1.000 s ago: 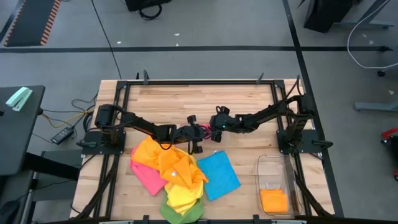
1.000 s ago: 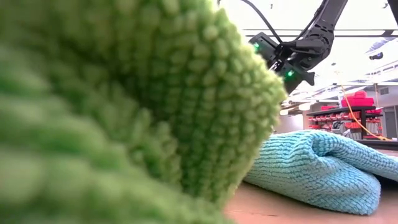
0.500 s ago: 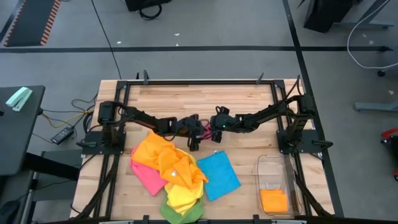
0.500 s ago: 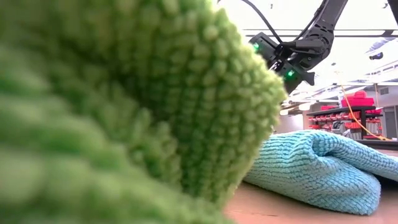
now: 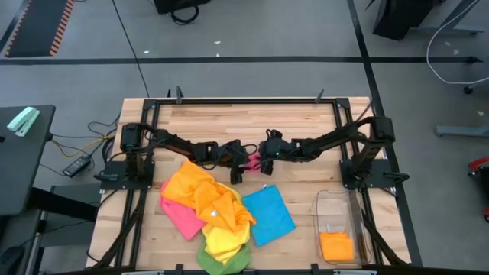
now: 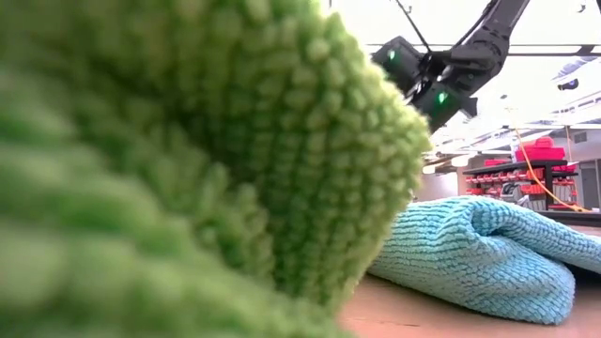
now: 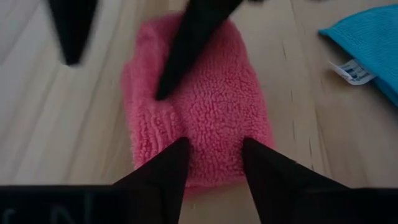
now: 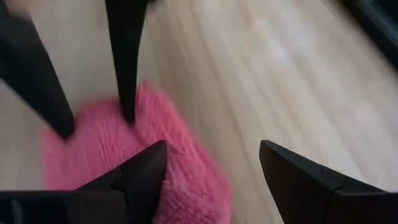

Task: Fold microfiber towels
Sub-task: Fold the pink towel

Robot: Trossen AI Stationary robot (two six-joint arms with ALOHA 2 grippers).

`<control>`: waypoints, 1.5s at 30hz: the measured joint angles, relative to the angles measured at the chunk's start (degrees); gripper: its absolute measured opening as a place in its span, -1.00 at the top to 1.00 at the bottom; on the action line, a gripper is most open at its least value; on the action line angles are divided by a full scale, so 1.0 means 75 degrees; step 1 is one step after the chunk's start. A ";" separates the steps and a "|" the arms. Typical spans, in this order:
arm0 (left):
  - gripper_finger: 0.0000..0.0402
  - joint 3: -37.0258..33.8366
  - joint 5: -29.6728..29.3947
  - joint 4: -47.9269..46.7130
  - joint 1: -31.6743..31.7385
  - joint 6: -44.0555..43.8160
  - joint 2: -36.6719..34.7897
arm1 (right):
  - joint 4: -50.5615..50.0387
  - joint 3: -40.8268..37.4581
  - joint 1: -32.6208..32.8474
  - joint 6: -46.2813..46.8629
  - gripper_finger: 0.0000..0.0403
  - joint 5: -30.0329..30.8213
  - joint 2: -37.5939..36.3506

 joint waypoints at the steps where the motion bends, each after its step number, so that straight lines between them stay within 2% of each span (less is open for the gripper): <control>1: 0.21 0.0000 0.0001 -0.0015 0.0000 -0.0014 0.0000 | -0.0022 0.0000 0.0006 0.0078 -0.32 0.0028 -0.0170; 4: 0.24 0.0000 0.0003 -0.0019 0.0000 -0.0150 0.0000 | 0.0079 0.0006 0.0062 0.0243 -0.32 0.0094 -0.0577; 8: 0.27 -0.0003 0.0003 -0.0017 0.0000 -0.0156 0.0000 | 0.0198 0.0015 0.0184 0.0395 -0.32 0.0183 -0.0625; 12: 0.28 -0.0003 0.0003 -0.0016 -0.0001 -0.0230 0.0000 | 0.0341 -0.0106 0.0201 0.0577 -0.32 0.0646 -0.0200; 18: 0.25 -0.0003 0.0003 -0.0019 -0.0004 -0.0357 0.0000 | 0.0653 -0.0344 0.0195 0.1095 -0.32 0.0657 0.0537; 22: 0.27 -0.0003 0.0003 -0.0018 -0.0006 -0.0357 0.0000 | 0.0737 -0.0411 0.0209 0.1329 -0.32 0.0703 0.0671; 31: 0.30 -0.0012 -0.0012 -0.0040 -0.0087 -0.0395 0.0000 | 0.0611 -0.0434 0.0203 0.0539 -0.32 0.1016 -0.0733; 34: 0.28 -0.0012 -0.0020 -0.0009 -0.0087 -0.0395 0.0000 | 0.0494 -0.0435 0.0206 0.0434 -0.32 0.1000 -0.0860; 38: 0.28 -0.0015 -0.0024 0.0005 -0.0085 -0.0397 0.0000 | 0.0125 -0.0470 0.0203 0.0746 -0.32 0.0991 -0.0522; 45: 0.31 -0.0015 -0.0026 0.0036 -0.0085 -0.0408 0.0000 | 0.0364 -0.0716 0.0206 0.1681 -0.32 0.1001 0.0306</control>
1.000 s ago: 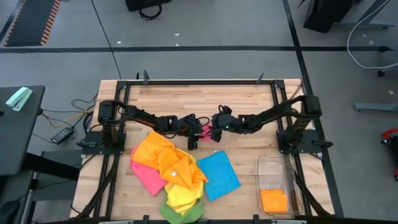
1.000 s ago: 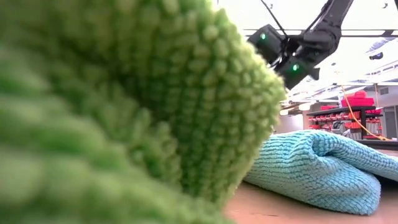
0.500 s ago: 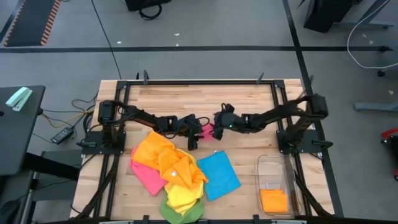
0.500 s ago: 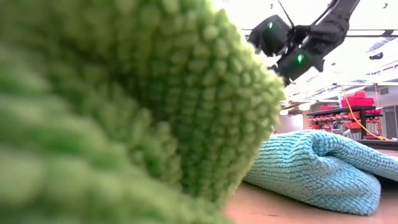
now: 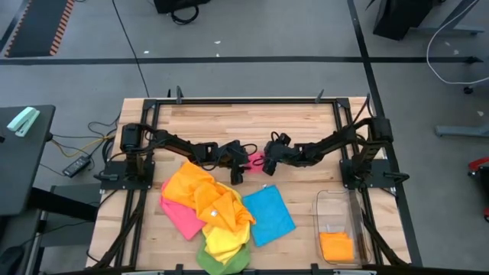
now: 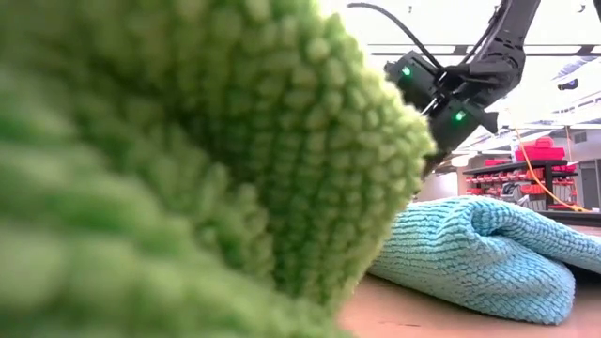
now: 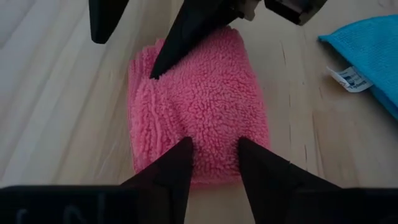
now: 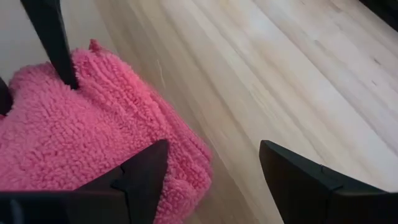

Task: Fold microfiber towels
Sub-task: Fold the pink towel

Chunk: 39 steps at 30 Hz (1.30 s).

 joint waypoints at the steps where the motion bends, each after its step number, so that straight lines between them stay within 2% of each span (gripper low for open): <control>1: 0.31 0.0000 0.0000 -0.0002 0.0000 -0.0001 0.0000 | -0.0008 0.0004 0.0000 -0.0013 -0.32 0.0001 0.0000; 12: 0.31 0.0000 0.0000 -0.0020 0.0000 -0.0006 0.0000 | -0.0197 0.0195 -0.0006 -0.1291 -0.32 -0.0004 -0.1760; 15: 0.31 0.0000 0.0000 -0.0020 0.0000 -0.0005 0.0000 | -0.0200 0.0203 -0.0031 -0.1283 -0.32 -0.0281 -0.1715; 19: 0.29 0.0000 0.0000 -0.0017 0.0000 -0.0007 0.0000 | -0.0225 0.0173 -0.0178 -0.0779 -0.32 -0.0862 -0.1070; 26: 0.31 0.0000 0.0000 -0.0008 0.0000 -0.0007 0.0003 | -0.0097 0.0194 -0.0221 -0.0074 -0.32 -0.1055 0.0105; 29: 0.33 0.0000 0.0000 -0.0005 0.0000 -0.0007 0.0003 | -0.0203 0.0189 -0.0226 -0.0230 -0.32 -0.1070 -0.0100; 33: 0.31 0.0001 0.0000 -0.0017 0.0003 -0.0003 0.0003 | -0.0348 0.0203 -0.0341 -0.0806 -0.32 -0.1169 -0.0935; 36: 0.29 0.0003 0.0000 -0.0017 0.0003 0.0025 0.0003 | -0.0244 0.0232 -0.0536 -0.1101 -0.32 -0.1797 -0.1463; 39: 0.28 0.0003 0.0000 -0.0017 0.0003 0.0028 0.0003 | -0.0300 0.0224 -0.0789 -0.1032 -0.32 -0.2588 -0.1574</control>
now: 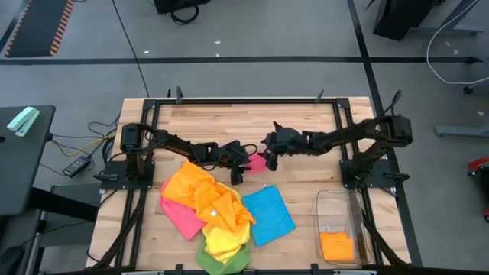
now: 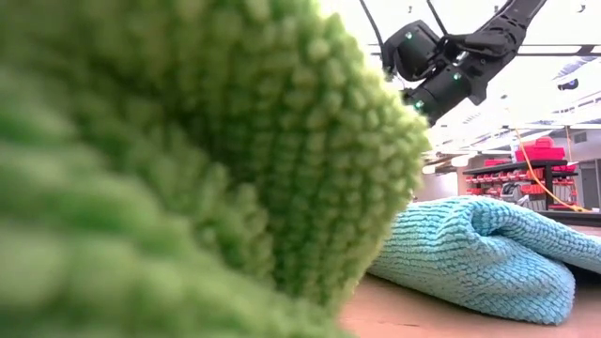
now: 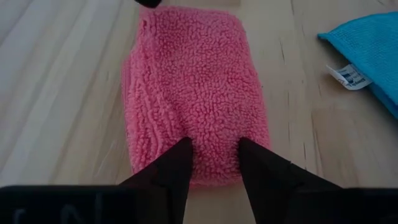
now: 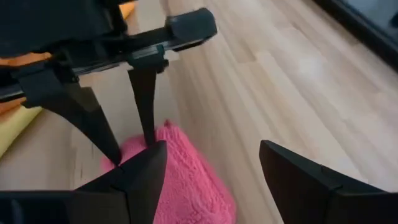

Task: Fold microfiber towels
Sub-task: Fold the pink towel

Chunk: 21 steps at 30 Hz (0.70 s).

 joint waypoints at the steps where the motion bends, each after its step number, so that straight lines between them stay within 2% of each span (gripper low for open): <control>1: 0.28 0.0000 0.0000 0.0000 0.0000 0.0003 0.0000 | -0.0072 0.0000 -0.0081 0.0072 -0.32 -0.0191 0.0003; 7: 0.32 0.0000 -0.0002 0.0027 0.0000 0.0089 0.0000 | -0.0418 -0.0006 -0.0382 0.0035 -0.32 -0.1008 0.0061; 11: 0.32 -0.0003 0.0000 0.0017 -0.0006 0.0233 -0.0212 | -0.0437 -0.0003 -0.0295 0.0207 -0.32 -0.1234 0.0058; 17: 0.30 -0.0003 0.0000 -0.0252 -0.0026 0.0329 -0.0536 | -0.0988 -0.0004 -0.0292 0.0341 -0.32 -0.0849 0.0243; 21: 0.33 -0.0003 0.0000 -0.0580 -0.0055 0.0817 -0.0831 | -0.1037 -0.0003 -0.0284 0.0284 -0.32 -0.0419 0.0271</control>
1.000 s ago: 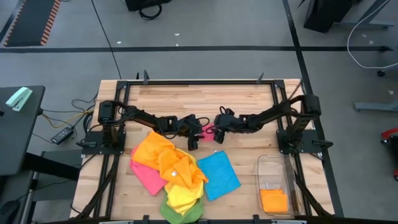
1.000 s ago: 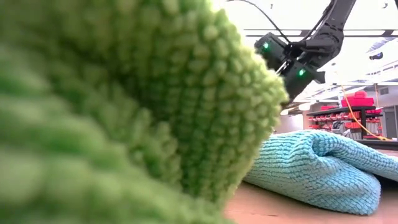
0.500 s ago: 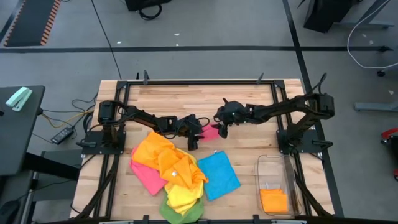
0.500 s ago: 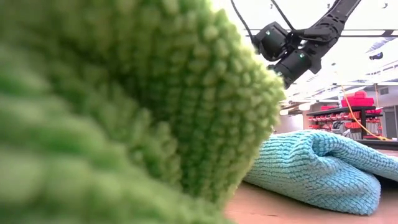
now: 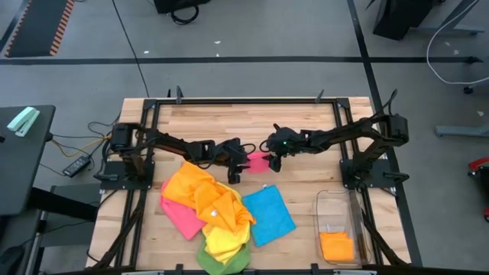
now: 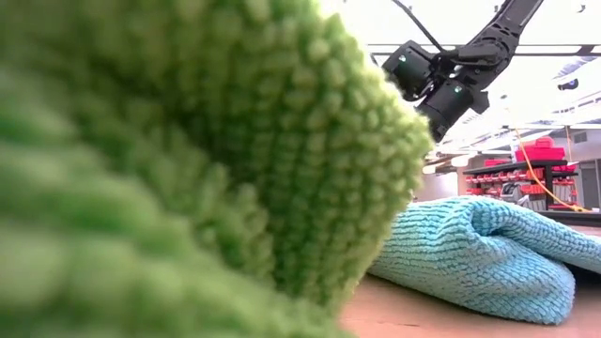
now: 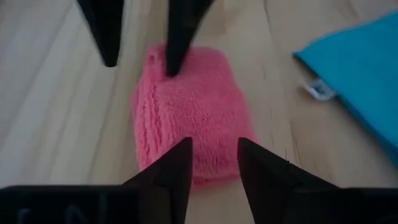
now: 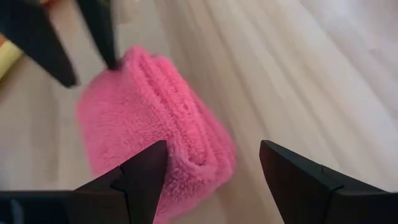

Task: Fold microfiber towels
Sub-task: Fold the pink towel, then put the folded pink towel into the transparent bin

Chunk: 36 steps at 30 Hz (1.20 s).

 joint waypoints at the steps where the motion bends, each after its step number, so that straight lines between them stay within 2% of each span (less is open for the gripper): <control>1: 0.34 0.0000 -0.0002 0.0003 0.0000 0.0081 -0.0074 | -0.0022 -0.0002 0.0000 -0.0033 -0.32 0.0129 0.0000; 8: 0.40 0.0003 -0.0002 -0.0039 -0.0043 0.0732 -0.0683 | 0.0119 0.0000 -0.0050 -0.0270 -0.32 0.0579 0.0117; 15: 0.36 0.0008 -0.0071 -0.0049 -0.0480 0.3389 -0.0519 | 0.0228 0.0000 -0.0050 -0.0325 -0.32 0.0579 0.0219; 22: -0.05 0.0006 -0.1790 0.0122 -0.0912 0.5995 0.0025 | 0.0324 0.0000 -0.0050 -0.0284 -0.32 0.0550 0.0219; 26: -0.24 0.0009 -0.2193 0.0197 -0.0916 0.6938 0.0162 | 0.0342 0.0000 -0.0052 -0.0209 -0.32 0.0550 0.0216; 30: -0.28 0.0015 -0.2587 0.0235 -0.0800 0.7789 0.0390 | 0.0386 0.0000 -0.0050 -0.0168 -0.32 0.0550 0.0216; 33: -0.27 0.0227 -0.2658 0.0124 -0.0737 0.7788 0.0580 | 0.0509 0.0000 -0.0052 -0.0156 -0.32 0.0550 0.0216; 36: -0.23 0.0777 -0.2815 -0.0530 -0.0703 0.7565 0.0816 | 0.0559 0.0000 -0.0050 -0.0156 -0.32 0.0550 0.0216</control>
